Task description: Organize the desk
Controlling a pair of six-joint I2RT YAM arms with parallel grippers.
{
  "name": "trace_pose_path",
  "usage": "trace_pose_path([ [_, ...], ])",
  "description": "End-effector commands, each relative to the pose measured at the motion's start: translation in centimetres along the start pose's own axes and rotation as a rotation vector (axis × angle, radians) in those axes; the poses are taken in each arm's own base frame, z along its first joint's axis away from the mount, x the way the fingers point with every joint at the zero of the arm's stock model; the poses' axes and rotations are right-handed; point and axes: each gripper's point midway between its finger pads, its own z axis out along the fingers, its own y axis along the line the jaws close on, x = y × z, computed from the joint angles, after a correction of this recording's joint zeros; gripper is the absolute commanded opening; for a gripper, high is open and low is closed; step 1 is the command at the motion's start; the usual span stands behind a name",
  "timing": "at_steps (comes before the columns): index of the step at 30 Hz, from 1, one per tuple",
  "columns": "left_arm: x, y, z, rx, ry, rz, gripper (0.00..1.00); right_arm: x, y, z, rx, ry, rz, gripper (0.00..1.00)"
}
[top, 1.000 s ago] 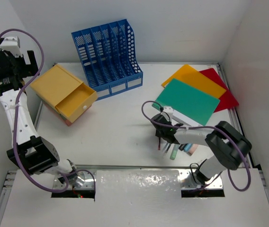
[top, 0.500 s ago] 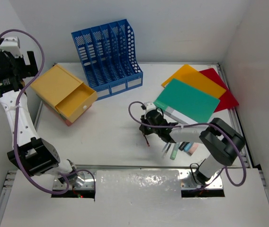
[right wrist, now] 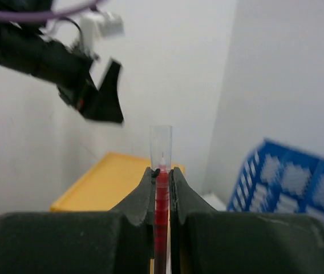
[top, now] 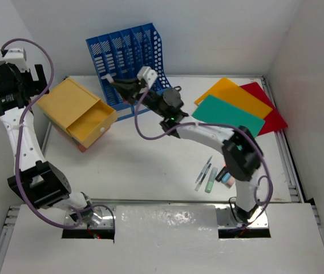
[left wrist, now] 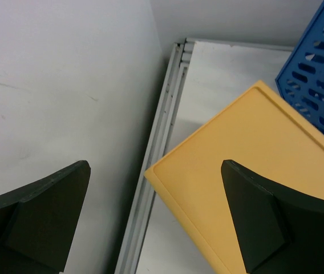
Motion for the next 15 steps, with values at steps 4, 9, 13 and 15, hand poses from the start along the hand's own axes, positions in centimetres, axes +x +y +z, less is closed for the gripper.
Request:
trace_pose_path([
  [4,1.3,-0.5,1.6,0.015,0.007,-0.023,1.0,0.1,6.1,7.1,-0.308,-0.208,-0.168,0.0],
  [9,2.6,-0.7,2.7,0.024,0.041,-0.037,1.0,6.5,9.1,8.2,-0.396,-0.118,-0.158,0.0],
  [13,2.9,-0.6,2.9,0.016,0.047,-0.032,1.0,9.4,10.0,6.5,-0.431,-0.048,-0.255,0.0],
  [15,3.0,-0.4,3.0,0.011,0.05,-0.032,1.0,10.5,9.9,5.4,-0.425,-0.019,-0.268,0.0],
])
